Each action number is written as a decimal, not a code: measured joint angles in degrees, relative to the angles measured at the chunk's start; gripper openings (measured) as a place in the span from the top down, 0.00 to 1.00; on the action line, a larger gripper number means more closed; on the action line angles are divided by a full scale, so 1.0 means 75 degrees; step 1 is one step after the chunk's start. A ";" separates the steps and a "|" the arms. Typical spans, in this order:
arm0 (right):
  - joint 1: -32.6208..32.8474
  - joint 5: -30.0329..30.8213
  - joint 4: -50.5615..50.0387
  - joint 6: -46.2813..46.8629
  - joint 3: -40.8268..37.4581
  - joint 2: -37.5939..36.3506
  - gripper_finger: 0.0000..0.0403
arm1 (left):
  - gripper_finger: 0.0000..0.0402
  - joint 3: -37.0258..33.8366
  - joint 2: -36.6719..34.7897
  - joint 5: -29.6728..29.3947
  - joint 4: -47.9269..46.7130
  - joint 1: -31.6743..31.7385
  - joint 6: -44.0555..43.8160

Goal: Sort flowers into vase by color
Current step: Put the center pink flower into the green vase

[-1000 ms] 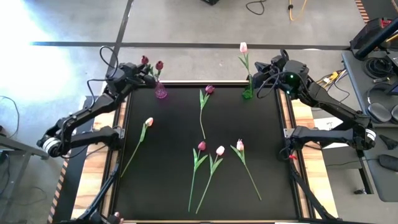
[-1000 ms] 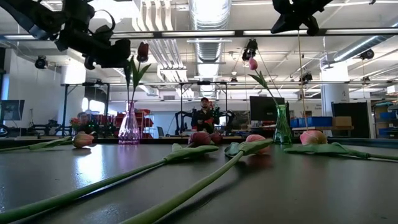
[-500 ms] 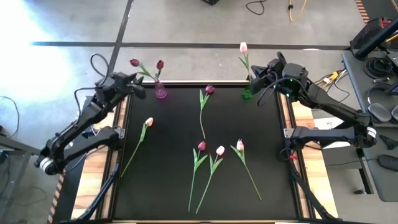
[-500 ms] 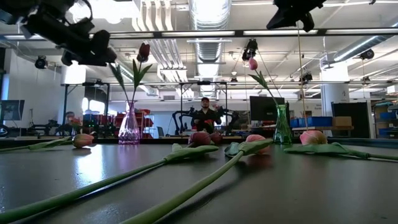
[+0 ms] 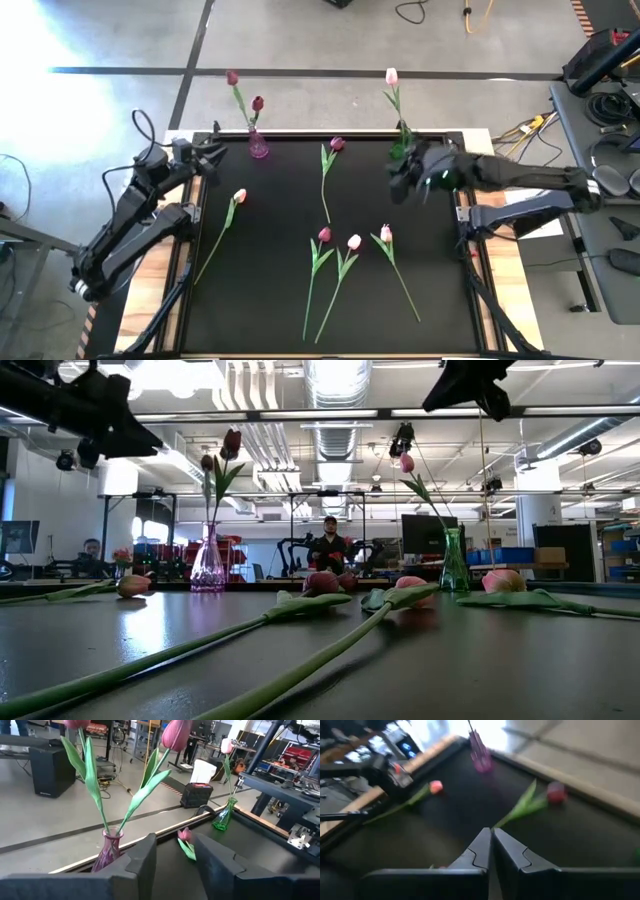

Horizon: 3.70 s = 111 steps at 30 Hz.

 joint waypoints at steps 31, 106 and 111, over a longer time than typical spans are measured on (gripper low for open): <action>0.2838 -0.2319 -0.1679 1.0575 0.3733 0.7836 0.47 | 1.00 -0.0099 -0.0606 0.0164 -0.0639 0.0008 -0.0087; -0.4889 0.2378 0.2979 -0.5668 0.1714 0.2168 0.98 | 1.00 -0.0291 -0.0595 -0.0095 -0.0408 0.0008 -0.0087; -0.4889 0.2401 0.2975 -0.5429 0.1597 0.2268 0.98 | 1.00 -0.0291 -0.0595 -0.0092 -0.0407 0.0008 -0.0087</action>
